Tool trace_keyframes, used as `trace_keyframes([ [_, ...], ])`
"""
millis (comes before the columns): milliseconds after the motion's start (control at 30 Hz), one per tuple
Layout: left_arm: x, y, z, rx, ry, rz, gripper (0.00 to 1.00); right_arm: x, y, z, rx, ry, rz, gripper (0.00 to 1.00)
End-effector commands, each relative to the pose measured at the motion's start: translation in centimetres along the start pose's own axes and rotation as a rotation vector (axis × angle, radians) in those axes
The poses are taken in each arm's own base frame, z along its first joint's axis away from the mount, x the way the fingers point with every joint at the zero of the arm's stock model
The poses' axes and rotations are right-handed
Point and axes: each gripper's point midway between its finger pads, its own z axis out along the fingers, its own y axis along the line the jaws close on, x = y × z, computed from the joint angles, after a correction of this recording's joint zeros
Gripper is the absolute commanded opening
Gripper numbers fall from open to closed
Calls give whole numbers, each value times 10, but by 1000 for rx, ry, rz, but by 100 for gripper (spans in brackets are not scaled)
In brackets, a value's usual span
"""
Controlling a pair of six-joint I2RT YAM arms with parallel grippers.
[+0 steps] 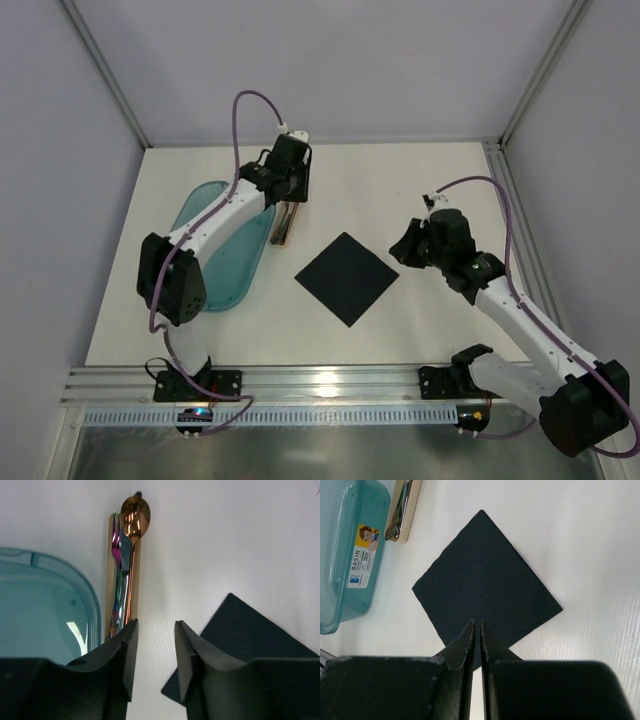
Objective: Place the utensils on the paper napkin and roll it up
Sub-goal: Pick up the utensils from the container.
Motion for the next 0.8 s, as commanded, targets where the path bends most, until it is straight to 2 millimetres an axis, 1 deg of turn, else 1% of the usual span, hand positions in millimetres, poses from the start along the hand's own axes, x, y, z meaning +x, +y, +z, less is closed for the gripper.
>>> trace_keyframes([
  [0, -8, 1, 19, -26, 50, 139, 36, 10, 5, -11, -49, 20, -40, 9],
  [33, -11, 3, 25, -27, 57, 160, 29, 9, 3, -15, -43, 4, -55, 9],
  [100, -9, 0, 44, -28, 89, 184, 26, 11, -1, -19, -28, -2, -60, 9],
  [167, -10, 6, 56, -48, 101, 214, 19, 13, -3, -25, -30, -11, -68, 9],
  [200, -6, 11, 71, -69, 126, 227, 16, 16, -3, -27, -33, -11, -65, 9],
  [233, -4, 14, 75, -71, 131, 231, 16, 18, -3, -29, -44, -16, -53, 9],
  [267, -3, 23, 80, -83, 139, 217, 17, 21, -1, -30, -64, -11, -50, 9],
  [300, 1, 26, 85, -88, 153, 209, 18, 22, 1, -32, -74, -15, -41, 9],
  [333, 1, 31, 89, -91, 156, 195, 22, 25, 0, -31, -84, -19, -34, 9],
  [400, 2, 36, 94, -79, 161, 172, 26, 24, 5, -35, -112, -38, -23, 9],
  [467, 6, 40, 101, -93, 163, 173, 27, 25, 3, -35, -110, -46, -26, 9],
  [500, 8, 42, 105, -96, 170, 171, 27, 26, -2, -33, -91, -50, -25, 9],
  [600, 16, 39, 114, -73, 194, 194, 27, 29, -7, -31, -69, -42, -25, 9],
  [667, 21, 40, 119, -81, 205, 195, 27, 30, -7, -30, -71, -39, -24, 9],
  [767, 26, 34, 125, -44, 211, 191, 25, 33, -8, -29, -72, -28, -20, 9],
])
